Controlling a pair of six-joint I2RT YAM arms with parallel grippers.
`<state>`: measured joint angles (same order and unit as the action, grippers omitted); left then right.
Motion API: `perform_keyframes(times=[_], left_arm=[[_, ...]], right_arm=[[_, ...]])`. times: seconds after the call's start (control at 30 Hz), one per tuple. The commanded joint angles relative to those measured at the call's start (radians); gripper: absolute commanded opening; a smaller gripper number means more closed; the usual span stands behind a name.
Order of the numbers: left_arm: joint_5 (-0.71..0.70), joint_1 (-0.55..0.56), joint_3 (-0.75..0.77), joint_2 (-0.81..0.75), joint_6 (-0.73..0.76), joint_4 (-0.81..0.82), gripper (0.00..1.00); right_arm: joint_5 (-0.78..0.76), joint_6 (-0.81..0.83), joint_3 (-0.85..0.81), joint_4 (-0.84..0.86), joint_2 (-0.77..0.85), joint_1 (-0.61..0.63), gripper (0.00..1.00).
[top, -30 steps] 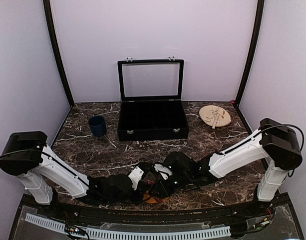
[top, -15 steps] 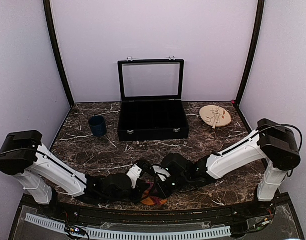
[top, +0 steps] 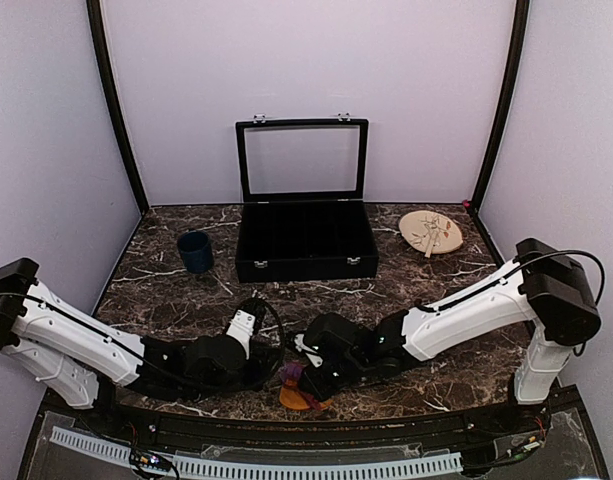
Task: Roll the socks
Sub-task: Pick up the sock from the center of the board.
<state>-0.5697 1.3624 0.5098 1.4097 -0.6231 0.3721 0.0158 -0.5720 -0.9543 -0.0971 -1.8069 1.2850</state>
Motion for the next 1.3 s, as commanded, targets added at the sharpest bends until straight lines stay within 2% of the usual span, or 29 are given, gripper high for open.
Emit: perform_keyframes(times=[0.0, 0.2, 0.53, 0.87, 1.27], left_arm=[[-0.121, 0.004, 0.009, -0.055, -0.103, -0.183, 0.3], [-0.212, 0.004, 0.025, -0.087, -0.197, -0.303, 0.3], [-0.285, -0.003, 0.033, -0.107, -0.226, -0.315, 0.3], [-0.313, -0.016, 0.018, -0.139, -0.247, -0.332, 0.29], [-0.287, -0.064, 0.023, -0.182, -0.19, -0.324, 0.3]], right_arm=[[-0.229, 0.021, -0.004, -0.294, -0.079, 0.011, 0.0], [-0.395, 0.023, -0.078, -0.41, -0.101, 0.035, 0.0], [-0.604, 0.089, -0.267, -0.541, -0.132, 0.029, 0.0], [-0.616, 0.28, -0.545, -0.581, -0.146, -0.081, 0.0], [-0.506, 0.431, -1.102, -0.695, -0.355, -0.211, 0.0]])
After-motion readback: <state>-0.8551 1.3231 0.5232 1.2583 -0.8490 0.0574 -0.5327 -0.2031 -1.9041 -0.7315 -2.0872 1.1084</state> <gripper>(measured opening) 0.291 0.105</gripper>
